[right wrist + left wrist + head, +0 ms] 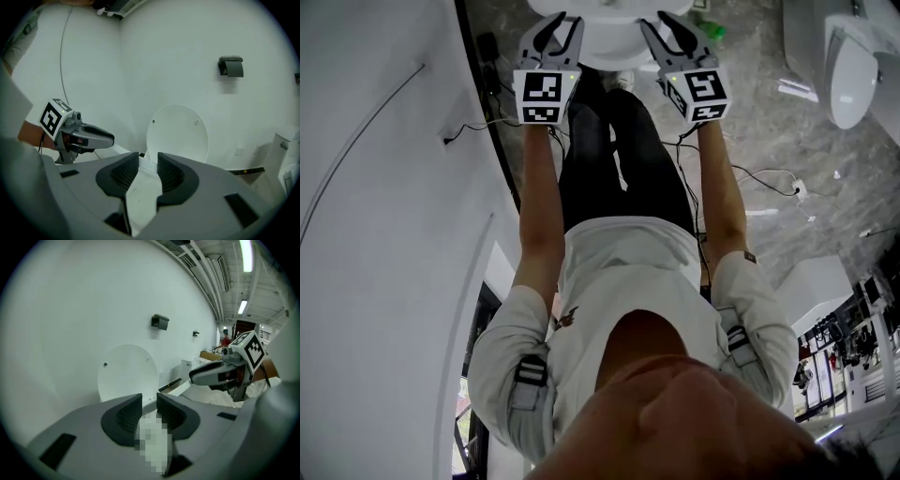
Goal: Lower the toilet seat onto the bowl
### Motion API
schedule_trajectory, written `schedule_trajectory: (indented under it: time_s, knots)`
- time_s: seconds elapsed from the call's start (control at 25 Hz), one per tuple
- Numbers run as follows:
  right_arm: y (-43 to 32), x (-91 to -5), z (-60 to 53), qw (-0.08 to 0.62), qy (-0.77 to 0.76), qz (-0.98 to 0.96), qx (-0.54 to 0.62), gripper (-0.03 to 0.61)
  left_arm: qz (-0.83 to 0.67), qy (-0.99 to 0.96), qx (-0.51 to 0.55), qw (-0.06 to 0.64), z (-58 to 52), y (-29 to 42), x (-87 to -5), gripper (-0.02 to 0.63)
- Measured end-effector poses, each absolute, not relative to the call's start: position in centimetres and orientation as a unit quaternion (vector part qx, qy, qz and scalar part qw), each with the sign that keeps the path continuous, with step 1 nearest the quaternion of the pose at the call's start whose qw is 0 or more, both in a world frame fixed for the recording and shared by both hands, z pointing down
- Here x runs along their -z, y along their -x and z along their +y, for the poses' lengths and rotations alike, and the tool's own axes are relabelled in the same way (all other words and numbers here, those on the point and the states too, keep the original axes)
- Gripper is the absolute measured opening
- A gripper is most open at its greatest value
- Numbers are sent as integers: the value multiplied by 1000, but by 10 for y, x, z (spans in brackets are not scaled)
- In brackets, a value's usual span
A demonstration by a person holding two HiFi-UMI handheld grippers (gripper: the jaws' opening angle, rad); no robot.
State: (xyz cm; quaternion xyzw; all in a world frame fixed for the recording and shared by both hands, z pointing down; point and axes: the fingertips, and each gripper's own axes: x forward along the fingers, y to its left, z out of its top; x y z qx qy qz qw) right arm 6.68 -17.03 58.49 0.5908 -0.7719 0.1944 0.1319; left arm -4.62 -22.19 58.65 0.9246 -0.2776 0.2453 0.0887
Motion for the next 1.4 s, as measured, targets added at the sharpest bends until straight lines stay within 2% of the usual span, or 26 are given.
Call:
schedule_trajectory:
  time_s: [0.72, 1.4]
  knots:
    - [-55, -615, -134, 109, -605, -754, -232, 121, -273, -917, -268, 114, -185, 62, -617, 106]
    - [-42, -661, -100, 141, -595, -743, -273, 115, -257, -903, -305, 160, -150, 74, -664, 106]
